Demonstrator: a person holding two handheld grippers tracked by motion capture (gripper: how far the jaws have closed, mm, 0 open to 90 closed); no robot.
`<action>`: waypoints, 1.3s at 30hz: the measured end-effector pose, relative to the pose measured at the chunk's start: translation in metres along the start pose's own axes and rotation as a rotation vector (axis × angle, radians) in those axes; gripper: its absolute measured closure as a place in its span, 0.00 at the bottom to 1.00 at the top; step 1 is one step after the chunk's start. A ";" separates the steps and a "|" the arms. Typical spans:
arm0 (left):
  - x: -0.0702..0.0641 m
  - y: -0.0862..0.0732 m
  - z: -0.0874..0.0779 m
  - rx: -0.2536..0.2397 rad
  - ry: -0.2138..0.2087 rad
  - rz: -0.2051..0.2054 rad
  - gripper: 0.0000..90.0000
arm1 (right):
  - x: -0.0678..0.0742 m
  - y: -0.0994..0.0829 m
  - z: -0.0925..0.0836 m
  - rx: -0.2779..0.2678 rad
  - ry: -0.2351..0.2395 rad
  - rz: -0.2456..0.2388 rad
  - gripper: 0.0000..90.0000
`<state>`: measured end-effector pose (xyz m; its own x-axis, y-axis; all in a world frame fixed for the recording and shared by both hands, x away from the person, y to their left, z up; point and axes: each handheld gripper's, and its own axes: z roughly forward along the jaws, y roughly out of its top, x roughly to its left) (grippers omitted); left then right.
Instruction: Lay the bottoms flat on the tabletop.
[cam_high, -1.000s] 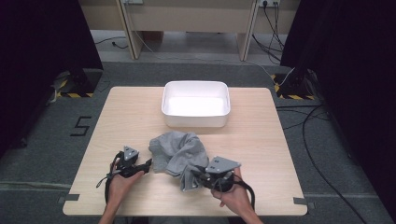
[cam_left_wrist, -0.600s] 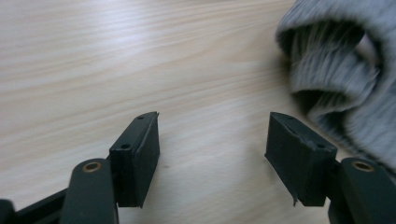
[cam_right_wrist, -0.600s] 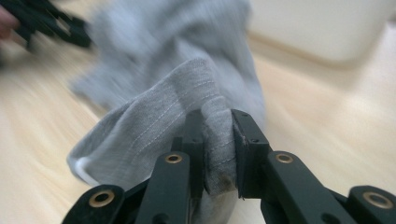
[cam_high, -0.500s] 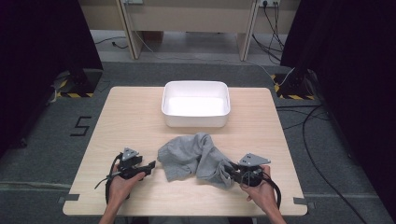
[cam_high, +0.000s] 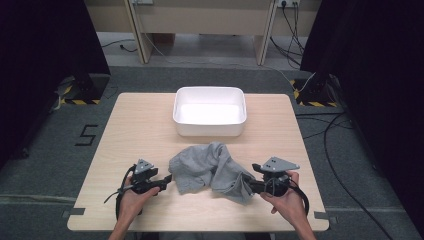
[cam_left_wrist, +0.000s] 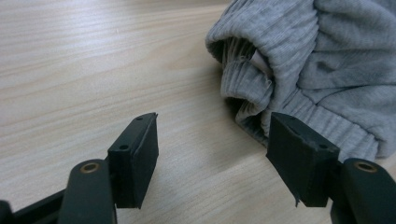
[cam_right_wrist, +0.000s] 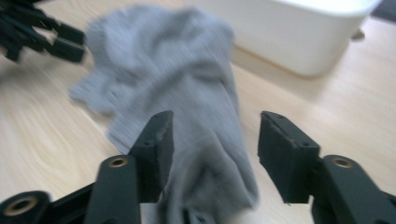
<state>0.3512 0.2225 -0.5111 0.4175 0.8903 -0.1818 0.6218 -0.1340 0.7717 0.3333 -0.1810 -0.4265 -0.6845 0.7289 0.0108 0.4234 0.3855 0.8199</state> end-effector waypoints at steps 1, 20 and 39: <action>0.000 0.000 0.000 0.000 0.000 0.000 0.37 | 0.006 0.005 0.000 -0.006 0.003 -0.006 0.49; 0.016 -0.018 -0.007 0.015 0.148 0.080 0.35 | 0.076 -0.002 0.103 0.149 -0.080 -0.056 0.52; 0.016 -0.019 -0.008 0.014 0.148 0.077 0.34 | 0.015 0.039 0.027 -0.061 -0.060 -0.005 0.93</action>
<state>0.3413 0.2426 -0.5237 0.3626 0.9315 -0.0296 0.6011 -0.2095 0.7713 0.3556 -0.1404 -0.4097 -0.6491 0.7603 -0.0259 0.3821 0.3553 0.8531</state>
